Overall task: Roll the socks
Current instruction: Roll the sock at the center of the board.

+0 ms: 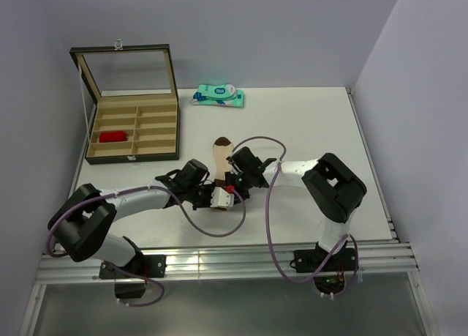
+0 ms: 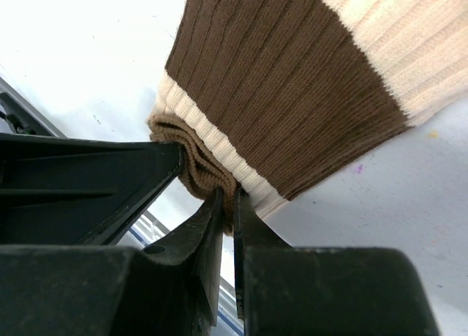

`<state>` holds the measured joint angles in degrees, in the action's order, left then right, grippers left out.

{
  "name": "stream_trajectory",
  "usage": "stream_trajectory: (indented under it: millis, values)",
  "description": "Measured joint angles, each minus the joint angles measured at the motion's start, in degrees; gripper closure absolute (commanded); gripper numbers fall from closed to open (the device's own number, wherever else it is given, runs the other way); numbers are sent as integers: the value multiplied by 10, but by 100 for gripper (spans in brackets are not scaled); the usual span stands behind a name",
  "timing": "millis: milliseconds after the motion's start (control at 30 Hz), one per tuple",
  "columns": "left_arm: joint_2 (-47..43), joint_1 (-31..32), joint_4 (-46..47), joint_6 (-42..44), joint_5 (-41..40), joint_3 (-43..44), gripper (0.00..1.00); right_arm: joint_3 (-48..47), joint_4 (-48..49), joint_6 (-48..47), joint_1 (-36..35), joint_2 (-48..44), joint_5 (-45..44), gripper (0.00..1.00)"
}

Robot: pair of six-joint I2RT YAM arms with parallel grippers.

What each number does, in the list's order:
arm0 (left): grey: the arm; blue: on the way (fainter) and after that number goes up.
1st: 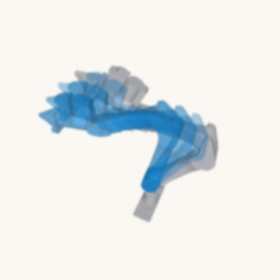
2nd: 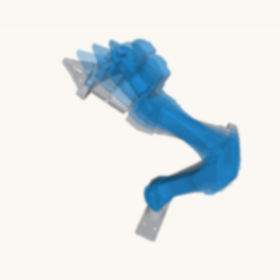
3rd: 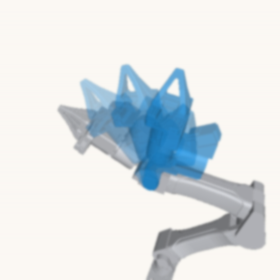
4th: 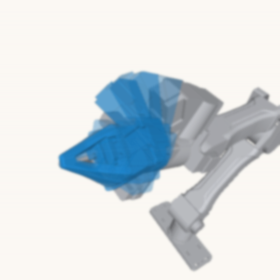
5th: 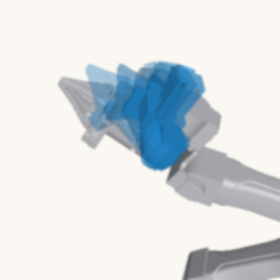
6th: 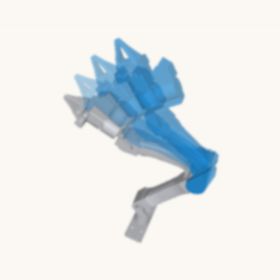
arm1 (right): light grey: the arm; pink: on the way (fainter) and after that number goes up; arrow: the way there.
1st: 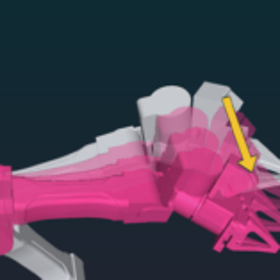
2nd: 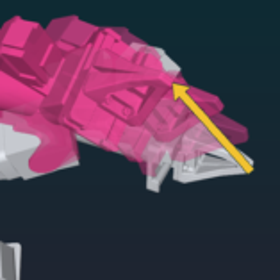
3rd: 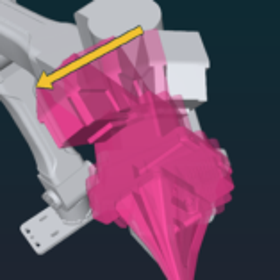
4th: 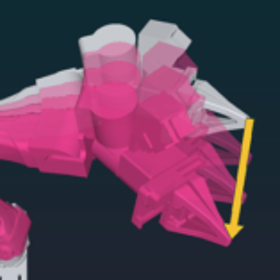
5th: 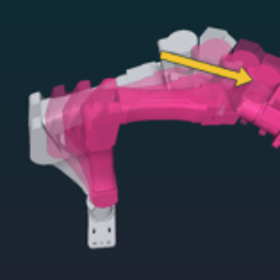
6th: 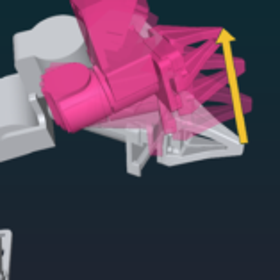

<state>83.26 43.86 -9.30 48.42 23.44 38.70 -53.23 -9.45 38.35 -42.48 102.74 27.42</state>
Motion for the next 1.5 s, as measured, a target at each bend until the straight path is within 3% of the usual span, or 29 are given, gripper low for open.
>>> stream_trajectory:
  millis: [167,400,500,833,967,1233,1500]
  values:
    - [9,0,-10,3,3,5,88,0,-5,3,0,-6,-14,86]
    - [29,0,-17,-5,7,23,98,23,-9,13,0,-50,-77,61]
    - [41,-5,-33,-11,14,38,100,43,-2,16,1,-80,-102,56]
    - [110,-70,-147,-4,112,123,100,216,98,25,-2,-289,-203,55]
    - [132,-79,-196,18,132,149,100,271,124,13,-56,-360,-279,57]
    - [178,-82,-288,68,173,197,100,248,177,-61,-282,-324,-452,59]
    - [224,-92,-384,103,223,230,100,186,177,-131,-345,-207,-553,60]
